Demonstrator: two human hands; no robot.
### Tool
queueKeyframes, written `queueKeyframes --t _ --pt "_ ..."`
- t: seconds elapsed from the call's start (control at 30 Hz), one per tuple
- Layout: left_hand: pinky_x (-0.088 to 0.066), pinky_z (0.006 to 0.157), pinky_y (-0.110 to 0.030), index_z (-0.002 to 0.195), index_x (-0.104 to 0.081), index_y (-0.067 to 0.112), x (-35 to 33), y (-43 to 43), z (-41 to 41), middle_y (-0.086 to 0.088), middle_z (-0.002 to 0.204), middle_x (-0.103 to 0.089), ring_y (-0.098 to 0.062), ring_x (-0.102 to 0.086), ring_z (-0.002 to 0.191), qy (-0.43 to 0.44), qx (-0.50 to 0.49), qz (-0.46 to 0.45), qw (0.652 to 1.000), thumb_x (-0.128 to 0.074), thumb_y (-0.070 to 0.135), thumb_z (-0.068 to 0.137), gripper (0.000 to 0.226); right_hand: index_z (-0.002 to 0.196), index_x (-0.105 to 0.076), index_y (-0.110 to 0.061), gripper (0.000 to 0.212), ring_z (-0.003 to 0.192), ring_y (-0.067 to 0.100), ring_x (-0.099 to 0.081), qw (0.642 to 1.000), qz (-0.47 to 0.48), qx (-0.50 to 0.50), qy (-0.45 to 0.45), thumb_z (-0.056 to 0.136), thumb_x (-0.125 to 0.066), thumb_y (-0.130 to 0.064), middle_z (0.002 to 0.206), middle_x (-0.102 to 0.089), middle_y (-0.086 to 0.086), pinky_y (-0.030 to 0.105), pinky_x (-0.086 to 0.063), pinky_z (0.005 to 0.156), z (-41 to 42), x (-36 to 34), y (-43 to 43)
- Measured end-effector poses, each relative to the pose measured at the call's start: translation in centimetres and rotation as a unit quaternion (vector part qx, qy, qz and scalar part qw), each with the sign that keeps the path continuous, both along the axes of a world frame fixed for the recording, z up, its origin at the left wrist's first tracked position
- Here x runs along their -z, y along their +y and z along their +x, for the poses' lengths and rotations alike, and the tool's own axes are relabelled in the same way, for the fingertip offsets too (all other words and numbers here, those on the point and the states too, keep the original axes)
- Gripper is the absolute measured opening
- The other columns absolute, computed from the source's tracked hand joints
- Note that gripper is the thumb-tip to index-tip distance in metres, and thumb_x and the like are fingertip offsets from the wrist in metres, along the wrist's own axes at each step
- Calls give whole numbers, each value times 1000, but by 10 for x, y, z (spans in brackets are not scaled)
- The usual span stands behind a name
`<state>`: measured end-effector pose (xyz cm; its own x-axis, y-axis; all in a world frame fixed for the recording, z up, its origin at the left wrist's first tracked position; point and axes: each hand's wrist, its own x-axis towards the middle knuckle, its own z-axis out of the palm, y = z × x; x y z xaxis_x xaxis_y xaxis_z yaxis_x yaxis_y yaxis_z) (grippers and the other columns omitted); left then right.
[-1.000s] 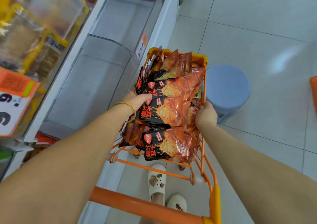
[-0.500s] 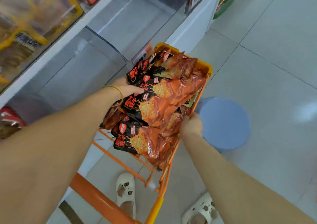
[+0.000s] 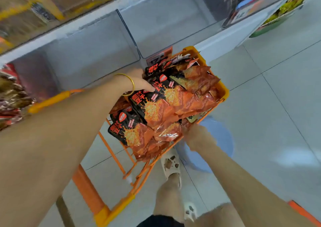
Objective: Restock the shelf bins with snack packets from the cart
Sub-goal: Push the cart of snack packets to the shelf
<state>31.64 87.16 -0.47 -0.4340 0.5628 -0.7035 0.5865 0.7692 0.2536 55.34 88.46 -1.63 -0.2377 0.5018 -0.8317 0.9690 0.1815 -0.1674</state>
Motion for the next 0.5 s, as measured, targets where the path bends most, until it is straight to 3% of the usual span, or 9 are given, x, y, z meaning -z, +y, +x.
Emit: queueKeyframes --t 0.1,0.17,0.23,0.3,0.37,0.5 --pt "-34 86 -25 135 -40 8 2 3 4 -13 138 -47 -27 -45 123 -7 -12 19 1000 -69 38 80 69 105 -59 -11 27 104 33 -60 989 107 -97 -13 98 -37 -24 110 -63 11 32 -43 75 -21 -37 41" --pt "-37 92 -29 137 -37 7 1 2 9 -13 139 -45 -29 -44 124 10 -32 43 999 -67 42 81 72 97 -56 -13 22 93 34 -61 971 193 -131 53 96 -36 -22 97 -62 9 31 -41 67 -45 -51 62" --pt "-42 95 -35 133 -42 11 -1 -2 13 -12 132 -51 -31 -48 120 56 -45 87 994 -65 47 79 69 102 -55 -12 20 90 33 -60 934 263 -193 145 95 -37 -21 98 -60 7 33 -41 61 -66 -52 74" --pt "-45 94 -39 130 -46 14 -4 -10 18 -11 126 -55 -31 -50 116 105 -55 125 985 -63 50 76 67 108 -58 -11 21 98 34 -56 881 308 -262 245 91 -46 -17 107 -59 10 39 -45 70 -85 -45 82" --pt "-42 98 -39 134 -43 15 -6 -16 24 -10 129 -54 -30 -48 119 131 -53 124 982 -61 53 76 72 110 -60 -7 27 102 39 -54 839 320 -333 286 84 -57 -13 110 -60 15 45 -46 80 -99 -31 87" --pt "-37 102 -38 137 -40 13 -1 -28 31 -12 132 -50 -30 -43 123 161 -113 95 976 -62 50 79 72 111 -59 -6 38 105 40 -55 794 293 -412 337 73 -63 -11 112 -59 16 50 -46 89 -116 -3 100"
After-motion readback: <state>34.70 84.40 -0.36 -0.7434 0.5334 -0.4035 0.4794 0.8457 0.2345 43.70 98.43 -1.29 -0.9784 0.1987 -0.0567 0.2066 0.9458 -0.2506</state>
